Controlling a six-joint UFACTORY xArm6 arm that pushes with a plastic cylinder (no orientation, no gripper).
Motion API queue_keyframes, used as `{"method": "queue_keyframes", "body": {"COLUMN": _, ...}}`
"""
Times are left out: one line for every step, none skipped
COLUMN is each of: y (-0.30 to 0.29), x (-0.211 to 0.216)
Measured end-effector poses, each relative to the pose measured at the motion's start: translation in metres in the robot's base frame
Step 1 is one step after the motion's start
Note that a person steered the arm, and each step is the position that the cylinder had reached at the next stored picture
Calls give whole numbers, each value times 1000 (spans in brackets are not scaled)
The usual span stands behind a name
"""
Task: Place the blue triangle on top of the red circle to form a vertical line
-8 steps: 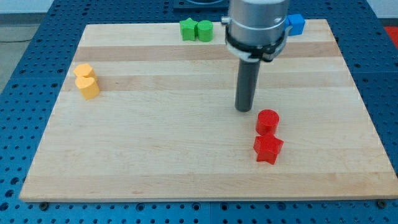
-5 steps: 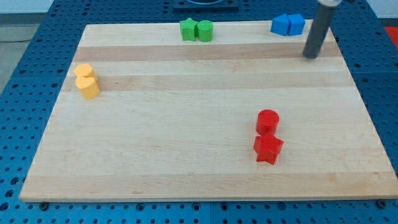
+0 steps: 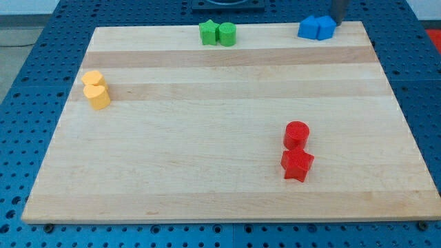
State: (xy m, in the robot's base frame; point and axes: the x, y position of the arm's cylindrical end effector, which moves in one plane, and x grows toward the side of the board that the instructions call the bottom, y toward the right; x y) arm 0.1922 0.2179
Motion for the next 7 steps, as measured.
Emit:
{"method": "queue_keyframes", "body": {"y": -31, "x": 0}}
{"method": "queue_keyframes", "body": {"y": -66, "x": 0}}
{"method": "queue_keyframes", "body": {"y": -88, "x": 9}}
{"method": "queue_keyframes", "body": {"y": -82, "x": 22}}
{"method": "queue_keyframes", "body": {"y": -62, "x": 26}}
{"method": "queue_keyframes", "body": {"y": -59, "x": 32}}
{"method": "queue_keyframes", "body": {"y": -59, "x": 51}}
